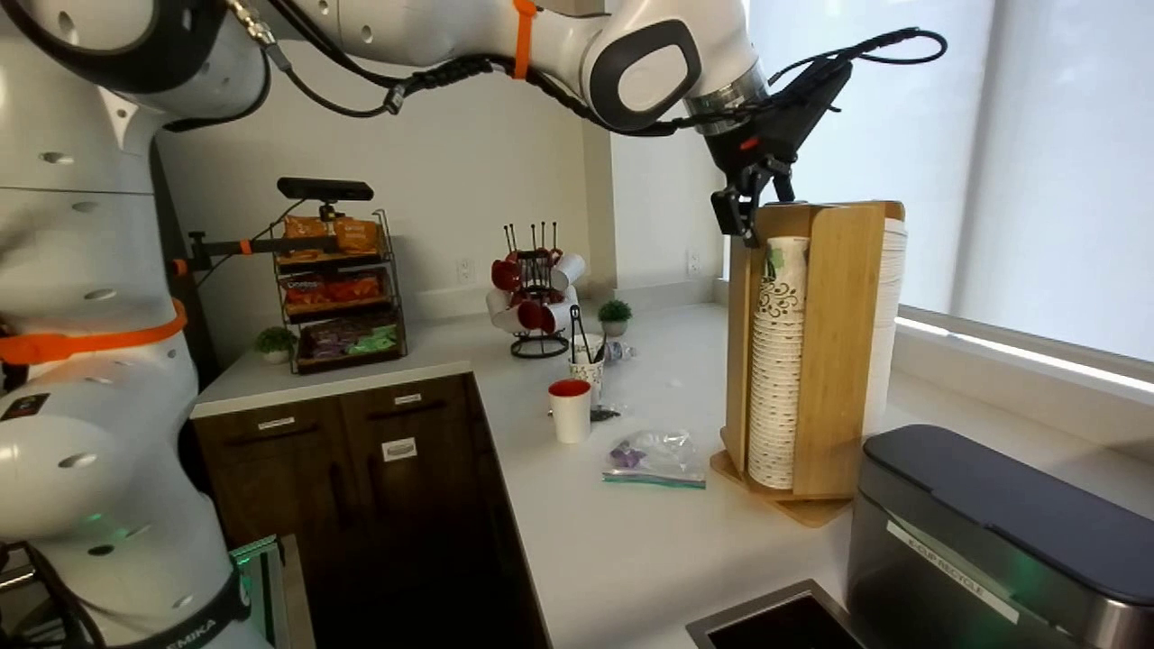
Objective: Rotate the coffee cup holder.
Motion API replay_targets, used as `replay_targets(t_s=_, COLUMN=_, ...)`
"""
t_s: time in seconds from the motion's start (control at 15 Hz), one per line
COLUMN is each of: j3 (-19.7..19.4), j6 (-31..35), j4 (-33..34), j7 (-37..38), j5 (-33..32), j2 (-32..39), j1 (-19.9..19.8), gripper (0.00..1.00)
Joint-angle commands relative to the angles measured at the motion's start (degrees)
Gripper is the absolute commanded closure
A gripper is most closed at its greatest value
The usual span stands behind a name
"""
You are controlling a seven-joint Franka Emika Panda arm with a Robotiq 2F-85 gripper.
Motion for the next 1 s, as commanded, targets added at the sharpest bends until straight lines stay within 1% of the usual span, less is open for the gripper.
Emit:
replay_targets(t_s=0.0, j3=1.56, j6=-1.5, j4=5.82, j7=-1.01, j5=-2.86, j2=5.13, j1=-2.11, gripper=0.12)
replay_targets(t_s=0.07, j3=2.03, j6=-1.76, j4=6.88, j7=-1.07, j5=-2.91, j2=6.04, j1=-2.5, gripper=0.13)
replay_targets(t_s=0.13, j3=2.49, j6=-2.01, j4=7.82, j7=-1.0, j5=-3.18, j2=6.81, j1=-2.9, gripper=0.1)
replay_targets(t_s=0.2, j3=2.97, j6=-2.12, j4=8.72, j7=-0.79, j5=-3.73, j2=7.47, j1=-3.15, gripper=0.11)
replay_targets(t_s=0.27, j3=3.51, j6=-2.19, j4=9.37, j7=-0.81, j5=-4.0, j2=7.98, j1=-3.34, gripper=0.13)
replay_targets(t_s=0.33, j3=3.87, j6=-2.23, j4=9.84, j7=-0.69, j5=-4.47, j2=8.26, j1=-3.56, gripper=0.17)
replay_targets(t_s=0.47, j3=4.64, j6=-2.29, j4=10.34, j7=-0.57, j5=-5.11, j2=8.28, j1=-3.88, gripper=0.29)
replay_targets(t_s=0.53, j3=4.89, j6=-2.43, j4=9.98, j7=-0.65, j5=-5.22, j2=7.59, j1=-4.08, gripper=0.31)
replay_targets(t_s=0.6, j3=5.22, j6=-2.67, j4=9.52, j7=-1.05, j5=-5.1, j2=6.95, j1=-4.27, gripper=0.38)
replay_targets(t_s=0.67, j3=5.4, j6=-2.9, j4=9.01, j7=-1.14, j5=-5.15, j2=6.4, j1=-4.39, gripper=0.41)
replay_targets(t_s=0.8, j3=5.61, j6=-3.93, j4=8.73, j7=-1.26, j5=-5.03, j2=5.99, j1=-4.54, gripper=0.39)
replay_targets(t_s=0.93, j3=5.67, j6=-5.5, j4=8.53, j7=-1.55, j5=-5.08, j2=5.6, j1=-4.63, gripper=0.41)
